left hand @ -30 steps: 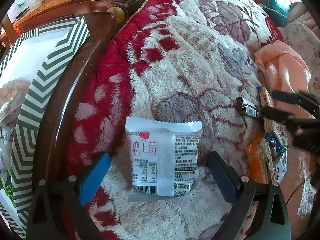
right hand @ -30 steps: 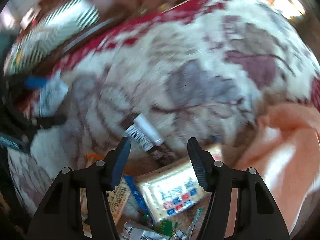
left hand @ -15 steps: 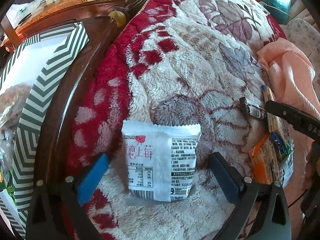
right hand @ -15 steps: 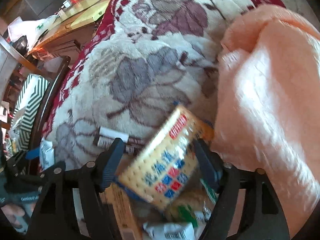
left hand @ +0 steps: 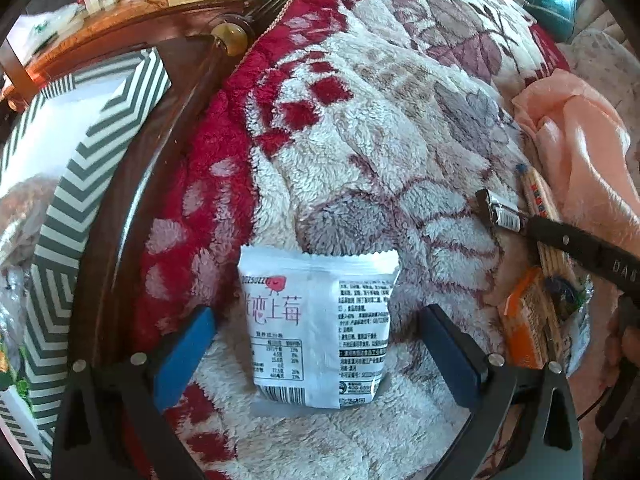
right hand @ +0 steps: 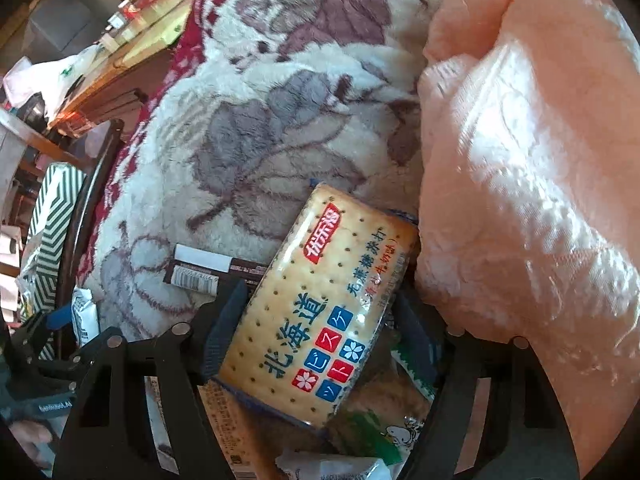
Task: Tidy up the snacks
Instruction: 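Grasp the white strawberry snack pack with left gripper while right grasps the yellow Beihaidao cracker pack, then carry both packs into the white tray and open both grippers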
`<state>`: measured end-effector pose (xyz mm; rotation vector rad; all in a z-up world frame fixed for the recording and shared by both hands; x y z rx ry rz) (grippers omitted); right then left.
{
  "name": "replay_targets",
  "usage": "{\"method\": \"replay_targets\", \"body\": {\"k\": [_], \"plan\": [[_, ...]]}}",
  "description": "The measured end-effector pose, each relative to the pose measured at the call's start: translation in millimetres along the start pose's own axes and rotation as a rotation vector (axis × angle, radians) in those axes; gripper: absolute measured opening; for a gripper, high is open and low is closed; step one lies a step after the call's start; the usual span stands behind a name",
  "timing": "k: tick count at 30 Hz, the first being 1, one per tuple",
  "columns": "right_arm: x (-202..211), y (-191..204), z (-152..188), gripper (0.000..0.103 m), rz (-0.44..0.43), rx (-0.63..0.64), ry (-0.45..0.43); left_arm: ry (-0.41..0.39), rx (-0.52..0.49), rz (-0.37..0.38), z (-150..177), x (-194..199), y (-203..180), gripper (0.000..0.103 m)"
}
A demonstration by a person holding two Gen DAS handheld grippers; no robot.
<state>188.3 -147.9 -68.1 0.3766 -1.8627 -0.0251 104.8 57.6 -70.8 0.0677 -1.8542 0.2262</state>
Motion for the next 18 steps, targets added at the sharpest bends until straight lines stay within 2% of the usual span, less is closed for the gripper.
{"method": "replay_targets", "body": {"k": [4,8,9,12,18], "plan": [[10,12,3,0.063,-0.014,0.05,-0.018,-0.04,-0.003,0.039,2,7,3,0.087],[21,29,6,0.058,-0.029,0.099,-0.041,-0.061,0.022,0.056,3,17,17,0.059],[21,31,7,0.058,-0.028,0.109,-0.041,-0.06,0.028,0.076,4,18,20,0.056],[20,43,16,0.057,-0.021,0.151,-0.025,-0.061,0.031,0.094,6,22,25,0.054],[22,57,29,0.057,-0.021,0.209,0.01,-0.065,-0.012,0.073,15,23,20,0.054]]}}
Point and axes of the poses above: each gripper's, at about its wrist camera, not at the fingertips, and x roughly against the way its jaws point, y to its left, z to its underside, the point moved 8 cm from there along -x, roughly the way its jaws point, and after that the axes turned 1 degree about -z, right-handed, at the moved point
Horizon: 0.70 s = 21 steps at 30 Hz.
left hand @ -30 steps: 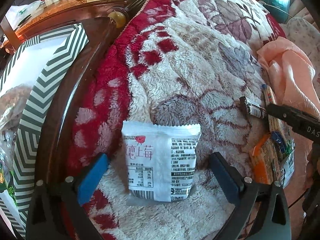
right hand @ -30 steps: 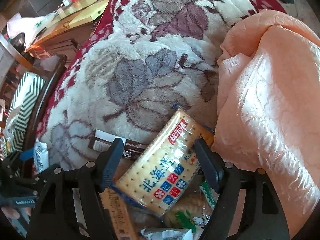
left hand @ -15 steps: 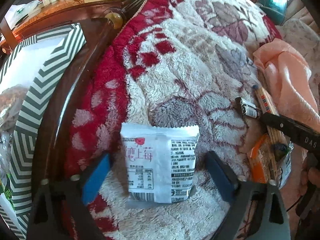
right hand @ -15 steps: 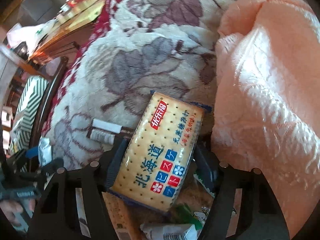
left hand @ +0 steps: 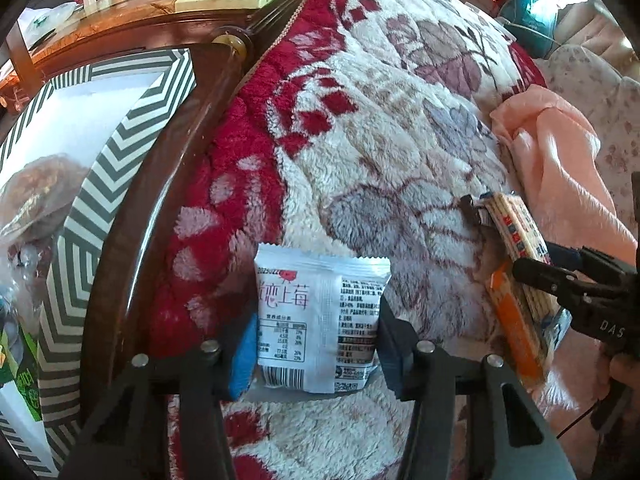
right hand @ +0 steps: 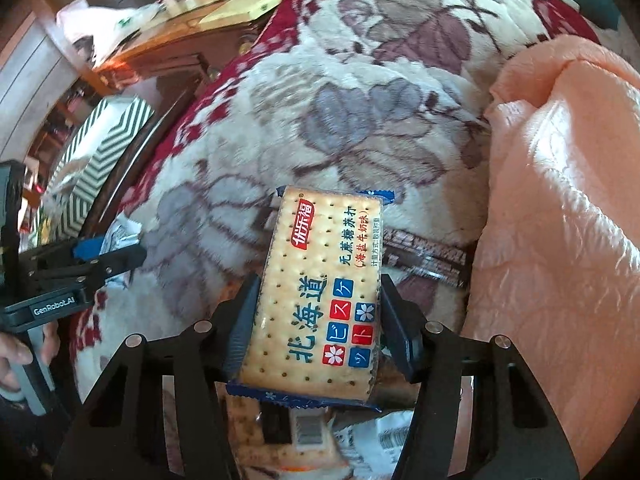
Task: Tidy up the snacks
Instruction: 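Carry both packs into the white tray and open both grippers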
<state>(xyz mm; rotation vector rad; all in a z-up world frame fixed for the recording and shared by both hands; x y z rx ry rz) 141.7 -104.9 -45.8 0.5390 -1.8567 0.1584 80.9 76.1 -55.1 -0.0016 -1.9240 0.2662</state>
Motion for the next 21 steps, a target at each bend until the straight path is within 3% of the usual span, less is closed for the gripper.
{"method": "replay_targets", "body": {"k": [8,10,21], "plan": [[-9,3,-6,0.055,-0.022,-0.018,-0.008,-0.014,-0.034,-0.037,5,7,-3,0.054],[-1,10,-4,0.055,-0.081,-0.03,-0.035,-0.022,-0.031,-0.042,6,11,-1,0.054],[42,52,3,0.055,-0.122,-0.01,-0.131,-0.105,-0.022,-0.038,5,51,9,0.054]]}}
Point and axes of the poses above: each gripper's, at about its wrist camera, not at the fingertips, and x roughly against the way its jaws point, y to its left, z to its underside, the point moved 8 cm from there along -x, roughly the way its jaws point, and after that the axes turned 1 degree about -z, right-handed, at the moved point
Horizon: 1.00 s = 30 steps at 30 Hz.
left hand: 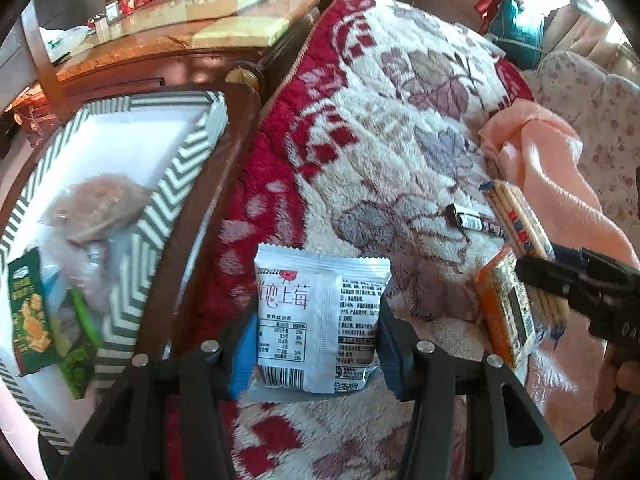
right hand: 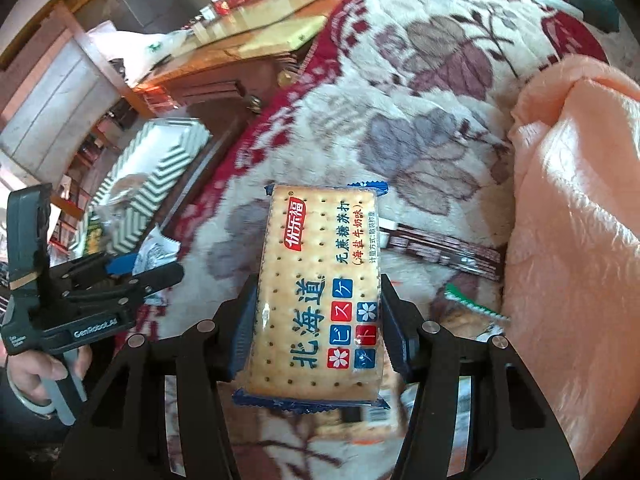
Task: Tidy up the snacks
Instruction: 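Carry both packs into the white tray and open both grippers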
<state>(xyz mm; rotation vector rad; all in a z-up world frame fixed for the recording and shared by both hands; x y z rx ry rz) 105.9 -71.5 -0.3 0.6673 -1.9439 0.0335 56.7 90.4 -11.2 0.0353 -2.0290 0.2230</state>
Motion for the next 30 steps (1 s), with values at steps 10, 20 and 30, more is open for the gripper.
{"method": "replay_targets", "body": {"k": [10,20,30], "plan": [[-8,61,5,0.055,-0.049,0.057,-0.001,-0.086,0.034,-0.063,-2,38,40,0.054],[-19,121,0,0.055,-0.078,0.14,0.004,-0.145,0.072,-0.134,1,64,80,0.054],[-27,161,-4,0.055,-0.093,0.204,0.03,-0.168,0.12,-0.168,4,78,113,0.054]]}}
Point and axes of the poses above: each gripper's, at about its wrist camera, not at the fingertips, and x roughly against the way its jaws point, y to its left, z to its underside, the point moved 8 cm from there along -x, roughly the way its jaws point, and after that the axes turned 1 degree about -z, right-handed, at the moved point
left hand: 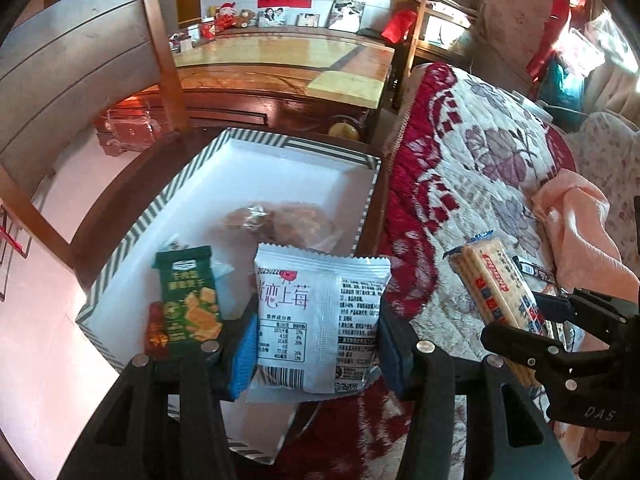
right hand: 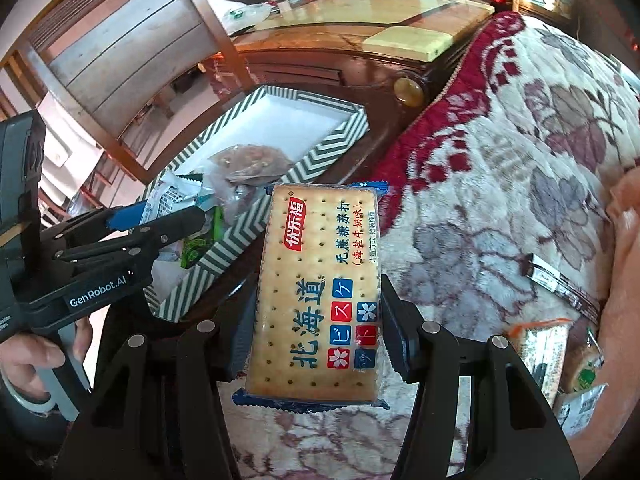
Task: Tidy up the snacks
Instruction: 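Carry both packs into the white tray and open both grippers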
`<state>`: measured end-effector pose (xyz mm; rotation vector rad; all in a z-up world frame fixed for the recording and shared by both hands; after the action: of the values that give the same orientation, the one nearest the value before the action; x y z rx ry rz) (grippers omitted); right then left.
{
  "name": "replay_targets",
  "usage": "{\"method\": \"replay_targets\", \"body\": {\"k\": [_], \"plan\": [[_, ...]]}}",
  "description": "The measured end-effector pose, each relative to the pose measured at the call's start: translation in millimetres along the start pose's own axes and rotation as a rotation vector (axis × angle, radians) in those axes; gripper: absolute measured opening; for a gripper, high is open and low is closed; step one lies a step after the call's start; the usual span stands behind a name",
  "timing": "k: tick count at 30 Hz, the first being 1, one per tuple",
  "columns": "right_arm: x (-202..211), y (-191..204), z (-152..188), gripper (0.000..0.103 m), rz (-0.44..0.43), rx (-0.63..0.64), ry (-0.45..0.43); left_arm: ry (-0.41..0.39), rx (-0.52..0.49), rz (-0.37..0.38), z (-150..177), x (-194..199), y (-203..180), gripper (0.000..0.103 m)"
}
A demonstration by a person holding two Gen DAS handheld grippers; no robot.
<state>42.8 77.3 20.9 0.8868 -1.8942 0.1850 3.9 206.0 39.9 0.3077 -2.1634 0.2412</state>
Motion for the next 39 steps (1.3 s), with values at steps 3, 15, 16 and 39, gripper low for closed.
{"method": "replay_targets", "body": {"k": [3,15,16,39], "plan": [[-4,8,-4,0.055,-0.002,0.011,0.008,-0.001,0.007,-0.009,0,0,8,0.054],[-22,38,-20,0.055,-0.02,0.071,0.04,0.003,0.056,-0.049,0,-4,48,0.054],[-24,40,-21,0.055,-0.022,0.074,0.042,0.005,0.062,-0.054,0,-5,52,0.054],[-74,96,-58,0.055,-0.046,0.18,0.102,0.049,0.15,-0.109,7,-28,106,0.054]]}}
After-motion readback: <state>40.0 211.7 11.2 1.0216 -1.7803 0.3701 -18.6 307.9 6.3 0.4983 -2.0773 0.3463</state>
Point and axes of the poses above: each gripper's, at about its wrist camera, not at the fingertips, and x roughly against the way its jaws point, y to its left, z to its underside, the point moved 8 cm from there along -x, roughly the way its jaws point, and after that the axes turned 1 degree about -z, right-handed, at the moved point
